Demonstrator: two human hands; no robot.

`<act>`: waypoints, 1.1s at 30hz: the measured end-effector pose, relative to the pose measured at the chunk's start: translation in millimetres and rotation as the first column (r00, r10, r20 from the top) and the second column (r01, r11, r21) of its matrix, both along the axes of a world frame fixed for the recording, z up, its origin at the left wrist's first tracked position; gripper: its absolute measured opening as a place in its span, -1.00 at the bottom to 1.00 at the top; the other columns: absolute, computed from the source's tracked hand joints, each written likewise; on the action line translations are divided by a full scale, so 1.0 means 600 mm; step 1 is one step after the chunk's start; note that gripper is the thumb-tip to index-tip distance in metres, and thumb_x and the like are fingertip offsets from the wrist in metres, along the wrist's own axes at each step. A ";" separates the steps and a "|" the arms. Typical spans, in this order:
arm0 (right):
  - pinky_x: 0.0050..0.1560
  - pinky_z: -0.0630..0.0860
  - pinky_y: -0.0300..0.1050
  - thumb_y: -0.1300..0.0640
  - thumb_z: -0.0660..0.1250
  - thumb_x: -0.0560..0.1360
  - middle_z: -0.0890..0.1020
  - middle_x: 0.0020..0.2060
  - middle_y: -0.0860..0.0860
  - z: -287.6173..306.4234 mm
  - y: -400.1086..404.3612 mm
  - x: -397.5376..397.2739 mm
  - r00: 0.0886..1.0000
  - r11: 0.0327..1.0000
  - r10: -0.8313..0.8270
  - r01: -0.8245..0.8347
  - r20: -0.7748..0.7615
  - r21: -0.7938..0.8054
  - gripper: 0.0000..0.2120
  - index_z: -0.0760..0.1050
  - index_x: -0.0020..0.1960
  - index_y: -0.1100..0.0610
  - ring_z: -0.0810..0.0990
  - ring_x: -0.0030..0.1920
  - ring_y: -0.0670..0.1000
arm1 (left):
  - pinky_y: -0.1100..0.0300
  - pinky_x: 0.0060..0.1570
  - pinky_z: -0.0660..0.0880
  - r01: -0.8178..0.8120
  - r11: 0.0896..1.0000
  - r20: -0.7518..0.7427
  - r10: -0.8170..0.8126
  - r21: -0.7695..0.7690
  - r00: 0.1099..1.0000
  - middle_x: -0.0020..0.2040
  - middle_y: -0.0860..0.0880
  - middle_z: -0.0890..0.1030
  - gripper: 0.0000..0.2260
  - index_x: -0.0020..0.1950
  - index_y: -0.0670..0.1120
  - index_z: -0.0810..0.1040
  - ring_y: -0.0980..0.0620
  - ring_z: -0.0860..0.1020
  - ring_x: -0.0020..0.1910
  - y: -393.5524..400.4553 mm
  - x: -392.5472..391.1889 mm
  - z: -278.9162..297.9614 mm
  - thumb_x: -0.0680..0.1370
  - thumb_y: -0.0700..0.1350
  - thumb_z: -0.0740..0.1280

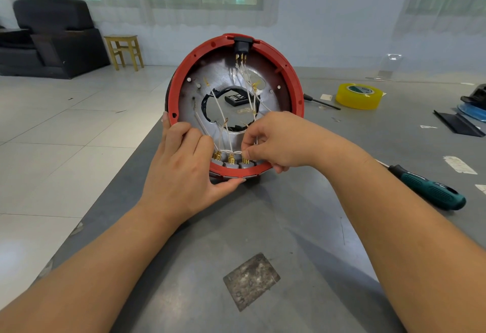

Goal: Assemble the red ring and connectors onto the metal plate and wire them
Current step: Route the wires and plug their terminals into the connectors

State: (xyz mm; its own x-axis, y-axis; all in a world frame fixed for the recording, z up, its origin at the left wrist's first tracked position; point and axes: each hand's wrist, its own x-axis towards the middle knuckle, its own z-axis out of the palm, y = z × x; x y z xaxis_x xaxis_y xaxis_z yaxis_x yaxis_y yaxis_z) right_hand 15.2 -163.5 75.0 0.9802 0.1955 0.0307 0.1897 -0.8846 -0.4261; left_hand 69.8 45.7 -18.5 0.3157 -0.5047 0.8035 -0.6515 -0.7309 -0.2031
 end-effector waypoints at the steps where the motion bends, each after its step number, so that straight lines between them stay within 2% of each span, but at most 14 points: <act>1: -0.45 0.50 -0.30 0.05 0.40 0.60 0.59 -0.54 -0.15 0.000 -0.002 -0.001 1.000 0.999 0.005 -0.005 0.009 0.050 -0.91 0.59 -0.09 -0.07 0.57 -0.53 -0.14 | -0.28 0.28 0.48 0.007 1.000 0.007 -0.007 -0.005 1.000 -0.17 -0.11 0.48 -0.33 -0.12 -0.18 0.48 -0.23 0.45 0.08 0.001 0.002 0.001 0.50 0.48 0.31; 5: -0.42 0.55 -0.26 0.02 0.42 0.59 0.65 -0.42 -0.07 0.005 -0.019 -0.006 0.989 0.948 -0.040 -0.008 0.142 0.319 -0.95 0.58 -0.05 -0.06 0.67 -0.45 -0.04 | -0.12 0.20 0.48 0.002 1.000 -0.009 -0.002 -0.029 1.000 -0.15 -0.11 0.50 -0.32 -0.10 -0.18 0.48 -0.23 0.46 0.10 0.007 0.005 -0.003 0.50 0.50 0.28; 7: -0.39 0.53 -0.27 -0.02 0.40 0.59 0.65 -0.38 -0.08 -0.005 -0.031 -0.006 0.958 0.937 -0.114 0.016 0.263 0.348 -0.91 0.55 -0.09 -0.07 0.66 -0.43 -0.07 | -0.10 0.20 0.46 -0.001 1.000 -0.030 0.000 -0.030 1.000 -0.15 -0.09 0.50 -0.31 -0.10 -0.17 0.47 -0.22 0.45 0.11 0.010 0.006 -0.003 0.50 0.51 0.26; 10: -0.23 0.46 -0.28 -0.03 0.39 0.58 0.59 -0.28 -0.12 -0.043 -0.044 -0.015 0.854 0.964 -0.195 0.077 0.482 0.254 -0.89 0.55 -0.11 -0.06 0.58 -0.32 -0.14 | -0.10 0.20 0.47 0.016 1.000 -0.038 -0.017 -0.026 0.999 -0.14 -0.08 0.50 -0.32 -0.11 -0.16 0.47 -0.22 0.45 0.11 0.010 0.009 0.001 0.47 0.50 0.29; 13: -0.13 0.49 -0.16 0.01 0.36 0.60 0.56 -0.05 -0.11 -0.081 -0.042 -0.031 0.776 0.990 -0.137 0.084 0.615 0.115 -0.89 0.63 -0.01 0.01 0.54 -0.21 -0.10 | -0.09 0.19 0.47 0.034 0.999 -0.040 -0.034 0.003 0.999 -0.14 -0.07 0.50 -0.34 -0.11 -0.15 0.46 -0.21 0.46 0.11 0.010 0.013 0.006 0.46 0.49 0.32; 14: -0.16 0.51 -0.10 0.00 0.34 0.61 0.58 -0.02 -0.10 -0.088 -0.041 -0.035 0.760 0.993 -0.119 0.098 0.639 0.068 -0.85 0.65 0.01 0.02 0.57 -0.17 -0.06 | -0.09 0.19 0.47 0.037 0.999 -0.048 -0.036 0.016 0.998 -0.13 -0.06 0.50 -0.35 -0.11 -0.14 0.46 -0.21 0.46 0.12 0.011 0.013 0.008 0.46 0.49 0.33; 16: -0.27 0.50 -0.10 -0.02 0.30 0.61 0.62 -0.06 -0.09 -0.096 -0.037 -0.043 0.716 0.987 -0.061 0.149 0.696 -0.067 -0.80 0.68 -0.01 0.02 0.60 -0.17 -0.01 | -0.09 0.21 0.47 0.038 0.999 -0.059 -0.037 0.020 0.998 -0.12 -0.06 0.52 -0.34 -0.10 -0.14 0.47 -0.21 0.46 0.14 0.013 0.013 0.009 0.46 0.50 0.32; 17: -0.33 0.47 -0.13 -0.02 0.29 0.60 0.63 -0.08 -0.09 -0.099 -0.036 -0.047 0.705 0.977 -0.025 0.166 0.709 -0.131 -0.79 0.68 -0.01 0.01 0.60 -0.21 0.00 | -0.10 0.22 0.47 0.038 0.999 -0.061 -0.037 0.010 0.997 -0.12 -0.07 0.52 -0.34 -0.10 -0.14 0.47 -0.22 0.46 0.14 0.013 0.012 0.009 0.46 0.50 0.32; 19: -0.39 0.47 -0.15 -0.07 0.28 0.59 0.62 -0.04 -0.10 -0.104 -0.035 -0.054 0.740 0.965 0.025 0.157 0.672 -0.209 -0.76 0.67 0.03 0.00 0.57 -0.27 -0.06 | -0.14 0.25 0.49 0.028 1.000 -0.060 -0.028 -0.003 0.998 -0.13 -0.07 0.52 -0.34 -0.12 -0.14 0.46 -0.24 0.47 0.13 0.015 0.009 0.009 0.48 0.51 0.30; 21: -0.36 0.54 -0.14 -0.13 0.29 0.59 0.60 0.05 -0.10 -0.107 -0.038 -0.057 0.783 0.963 0.065 0.112 0.618 -0.244 -0.72 0.64 0.13 0.01 0.56 -0.25 -0.10 | -0.25 0.35 0.44 -0.008 1.000 -0.059 0.008 0.004 0.998 -0.12 -0.08 0.52 -0.33 -0.12 -0.15 0.45 -0.23 0.47 0.14 0.016 0.007 0.010 0.49 0.51 0.28; 25: -0.21 0.62 -0.04 -0.12 0.33 0.60 0.60 0.07 -0.02 -0.114 -0.033 -0.056 0.776 0.978 0.060 0.080 0.628 -0.191 -0.68 0.63 0.18 0.08 0.63 -0.10 0.01 | -0.43 0.54 0.10 -0.050 0.999 -0.063 0.050 0.008 0.997 -0.07 -0.09 0.57 -0.35 0.02 -0.17 0.53 -0.23 0.51 0.22 0.018 0.002 0.008 0.46 0.45 0.33; 28: -0.27 0.54 -0.15 -0.11 0.37 0.57 0.61 -0.01 -0.01 -0.118 -0.020 -0.057 0.744 0.982 0.011 0.118 0.668 -0.148 -0.70 0.65 0.13 0.10 0.63 -0.15 0.01 | -0.48 0.53 0.03 -0.114 0.993 -0.117 0.116 0.021 0.986 0.06 -0.10 0.62 -0.25 0.16 -0.18 0.56 -0.18 0.51 0.32 0.009 -0.006 0.004 0.46 0.51 0.25; 30: -0.26 0.44 -0.22 -0.11 0.38 0.56 0.62 -0.04 -0.02 -0.118 -0.016 -0.059 0.737 0.983 -0.009 0.131 0.676 -0.129 -0.70 0.67 0.11 0.09 0.63 -0.18 0.00 | -0.50 0.50 0.10 -0.133 0.991 -0.154 0.131 0.001 0.979 0.13 -0.12 0.62 -0.19 0.22 -0.19 0.54 -0.17 0.49 0.37 0.002 -0.010 0.003 0.44 0.54 0.23; 33: -0.26 0.46 -0.23 -0.13 0.35 0.56 0.61 -0.03 -0.02 -0.116 -0.013 -0.062 0.754 0.986 -0.005 0.111 0.657 -0.120 -0.67 0.67 0.12 0.09 0.63 -0.17 0.00 | -0.37 0.40 0.38 -0.085 0.996 -0.222 0.074 -0.041 0.972 0.16 -0.15 0.59 -0.14 0.27 -0.22 0.51 -0.21 0.45 0.36 -0.004 -0.010 0.002 0.43 0.55 0.26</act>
State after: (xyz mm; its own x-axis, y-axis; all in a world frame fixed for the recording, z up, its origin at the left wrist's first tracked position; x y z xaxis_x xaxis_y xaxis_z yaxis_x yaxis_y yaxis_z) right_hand -22.3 -171.5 5.3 0.7405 0.1932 0.6437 0.3207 -0.9433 -0.0859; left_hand 63.9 43.1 -17.0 0.5252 -0.4320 0.7331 -0.6156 -0.7877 -0.0231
